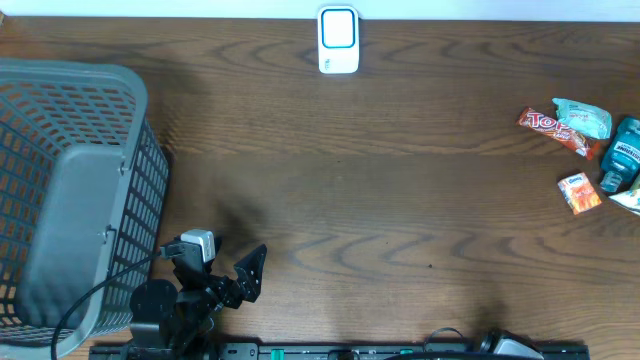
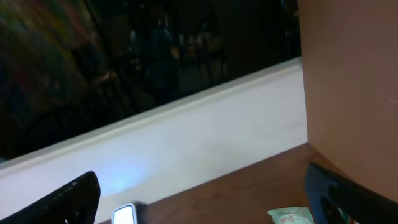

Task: Scan the item barcode

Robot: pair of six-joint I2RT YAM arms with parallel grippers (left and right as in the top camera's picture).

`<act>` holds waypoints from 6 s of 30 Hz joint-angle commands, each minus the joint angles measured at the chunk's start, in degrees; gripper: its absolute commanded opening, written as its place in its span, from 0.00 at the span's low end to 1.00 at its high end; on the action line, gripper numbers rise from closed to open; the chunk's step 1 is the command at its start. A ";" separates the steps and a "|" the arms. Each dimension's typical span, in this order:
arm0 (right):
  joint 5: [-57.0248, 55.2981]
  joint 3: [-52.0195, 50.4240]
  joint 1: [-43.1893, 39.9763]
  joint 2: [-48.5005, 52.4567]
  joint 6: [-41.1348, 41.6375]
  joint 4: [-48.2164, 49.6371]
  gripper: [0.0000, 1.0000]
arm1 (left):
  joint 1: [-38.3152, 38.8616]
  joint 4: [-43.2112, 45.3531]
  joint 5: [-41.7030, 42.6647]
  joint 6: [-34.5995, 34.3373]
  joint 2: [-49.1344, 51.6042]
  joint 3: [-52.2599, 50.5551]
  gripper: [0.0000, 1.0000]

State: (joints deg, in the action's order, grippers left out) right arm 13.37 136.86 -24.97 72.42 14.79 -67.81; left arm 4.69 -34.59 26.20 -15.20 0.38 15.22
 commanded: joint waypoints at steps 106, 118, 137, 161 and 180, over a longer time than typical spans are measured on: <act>-10.67 -136.54 22.01 -71.78 -5.64 63.71 0.99 | -0.11 30.05 -25.03 5.97 -0.26 -14.99 0.98; -10.64 -136.54 22.01 -71.78 -5.64 63.71 0.99 | -0.13 30.34 -26.01 12.13 -0.26 -14.99 0.98; -10.67 -136.54 22.01 -71.78 -5.64 63.71 0.99 | -0.13 30.34 -26.45 11.32 -0.28 -14.99 0.98; -10.64 -136.54 22.01 -71.78 -5.64 63.71 0.99 | -0.13 30.38 -26.47 11.32 -0.15 -14.99 0.98; -10.67 -136.54 22.01 -71.78 -5.64 63.71 0.99 | -0.13 30.38 -26.47 11.32 -0.15 -14.99 0.98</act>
State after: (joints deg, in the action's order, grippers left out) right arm 2.98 0.38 -3.46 0.86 9.80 -3.88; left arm 4.64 -2.09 1.32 -3.20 0.56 1.32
